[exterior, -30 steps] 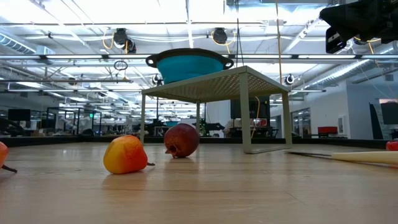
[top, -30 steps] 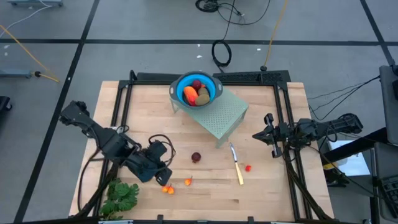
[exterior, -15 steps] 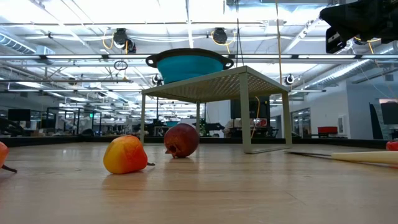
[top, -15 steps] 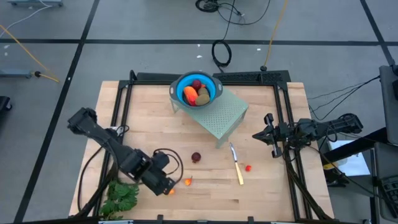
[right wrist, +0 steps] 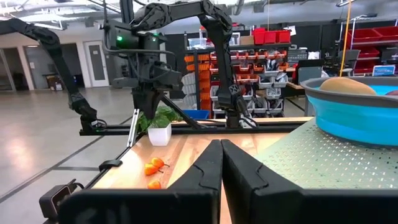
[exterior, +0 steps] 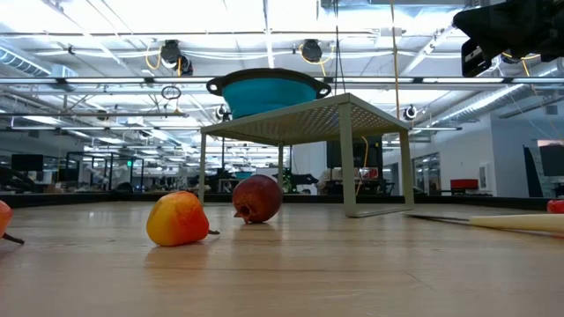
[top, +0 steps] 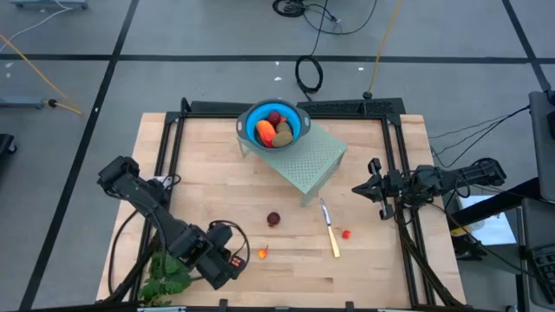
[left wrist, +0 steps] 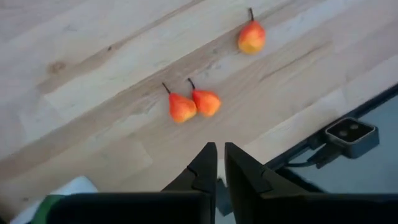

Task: Pick & Place Fruit
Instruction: Put the pear into the blue strainer bowl on the shelf

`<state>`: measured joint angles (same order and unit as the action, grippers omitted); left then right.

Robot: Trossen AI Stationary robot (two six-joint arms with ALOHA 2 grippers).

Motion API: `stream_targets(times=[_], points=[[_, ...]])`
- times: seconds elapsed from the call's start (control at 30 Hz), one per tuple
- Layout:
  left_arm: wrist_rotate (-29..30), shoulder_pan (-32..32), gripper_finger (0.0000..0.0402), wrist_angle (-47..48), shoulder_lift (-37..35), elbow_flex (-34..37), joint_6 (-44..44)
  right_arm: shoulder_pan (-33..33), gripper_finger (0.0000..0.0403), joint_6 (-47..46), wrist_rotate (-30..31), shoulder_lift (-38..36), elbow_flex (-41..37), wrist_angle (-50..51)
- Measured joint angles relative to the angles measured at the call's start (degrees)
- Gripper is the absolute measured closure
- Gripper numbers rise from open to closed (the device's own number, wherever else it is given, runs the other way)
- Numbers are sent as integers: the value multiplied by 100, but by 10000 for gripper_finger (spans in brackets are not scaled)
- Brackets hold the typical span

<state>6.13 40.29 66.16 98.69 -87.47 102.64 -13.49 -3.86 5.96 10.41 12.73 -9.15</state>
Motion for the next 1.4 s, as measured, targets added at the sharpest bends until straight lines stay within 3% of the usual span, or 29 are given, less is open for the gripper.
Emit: stream_targets(times=[0.3, 0.67, 1.1, 1.4], points=[[198, 344, 364, -762, 18, 585, 897, -1, 403, 4, -2, -2, 0, 195], [252, 360, 357, -1592, 16, 1360, 1080, -1, 403, 48, -4, -2, 0, 507], [343, 344, 229, -1634, 13, 1655, 1398, -1, 403, 48, -4, 0, 0, 795], [348, 214, 174, -1629, 13, 1655, 1426, 0, 403, 48, -4, 0, 0, 793]])
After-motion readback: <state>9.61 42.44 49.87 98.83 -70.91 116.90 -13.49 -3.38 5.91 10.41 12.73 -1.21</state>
